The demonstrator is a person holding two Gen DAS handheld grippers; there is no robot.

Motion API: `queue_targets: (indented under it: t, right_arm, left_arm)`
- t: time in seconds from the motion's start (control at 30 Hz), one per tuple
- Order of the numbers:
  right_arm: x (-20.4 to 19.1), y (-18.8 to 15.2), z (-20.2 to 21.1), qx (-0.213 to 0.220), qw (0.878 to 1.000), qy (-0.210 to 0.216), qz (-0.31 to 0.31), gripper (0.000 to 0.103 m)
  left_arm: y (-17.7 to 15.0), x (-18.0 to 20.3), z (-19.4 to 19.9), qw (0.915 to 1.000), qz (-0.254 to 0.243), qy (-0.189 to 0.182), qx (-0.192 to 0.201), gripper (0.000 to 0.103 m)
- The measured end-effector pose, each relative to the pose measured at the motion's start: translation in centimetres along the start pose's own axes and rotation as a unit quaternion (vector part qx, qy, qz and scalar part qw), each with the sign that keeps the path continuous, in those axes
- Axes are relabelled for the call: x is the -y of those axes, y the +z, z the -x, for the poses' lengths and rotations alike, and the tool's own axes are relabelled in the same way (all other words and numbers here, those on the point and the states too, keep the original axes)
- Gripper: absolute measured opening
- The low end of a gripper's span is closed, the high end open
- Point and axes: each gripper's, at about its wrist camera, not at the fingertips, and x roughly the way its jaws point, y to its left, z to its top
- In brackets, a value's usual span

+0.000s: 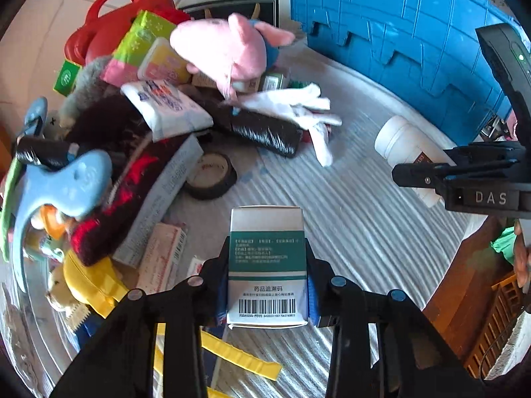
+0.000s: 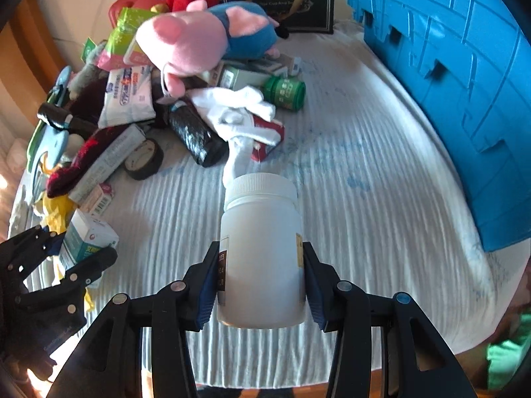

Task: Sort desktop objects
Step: 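Carry the medicine box and pill bottle into the blue crate and open both grippers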

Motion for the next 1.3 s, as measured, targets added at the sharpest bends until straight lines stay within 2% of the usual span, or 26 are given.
queue_targets:
  t: [0.07,0.2,0.37,0.63,0.8,1.0,1.13,1.3]
  right_arm:
    - [-1.2,1.6,1.1,0.020,1.000,0.001,0.001,0.045]
    - [-1.2,4.1,4.2,0.067,0.998,0.001,0.005,0.045]
    - [-1.9,5.9,8.4,0.129,0.991,-0.009,0.011,0.045]
    - [0.2,8.3,18.1,0.254,0.966,-0.046,0.002,0.045]
    - [4.3,9.6,23.9,0.323,0.944,-0.063,-0.022,0.045]
    - [11.3,10.6,28.3,0.360,0.927,-0.094,-0.041,0.045]
    - [16.3,11.2,29.9,0.368,0.922,-0.111,-0.048,0.045]
    - [22.1,12.1,30.3,0.364,0.921,-0.124,-0.060,0.045]
  left_arm:
    - [1.4,0.0,1.2,0.9997,-0.001,0.005,0.023,0.035]
    - [4.0,-0.1,3.8,0.9971,-0.001,0.018,0.073,0.035]
    - [7.6,0.5,6.9,0.9911,-0.010,0.023,0.131,0.035]
    - [14.4,3.4,12.0,0.9748,-0.023,0.021,0.221,0.035]
    - [19.3,8.3,14.5,0.9616,-0.057,0.023,0.268,0.035]
    - [25.0,16.3,15.0,0.9505,-0.082,0.013,0.299,0.035]
    - [28.3,21.9,14.2,0.9463,-0.101,0.011,0.307,0.035]
    - [31.6,27.6,13.3,0.9438,-0.114,0.006,0.310,0.035]
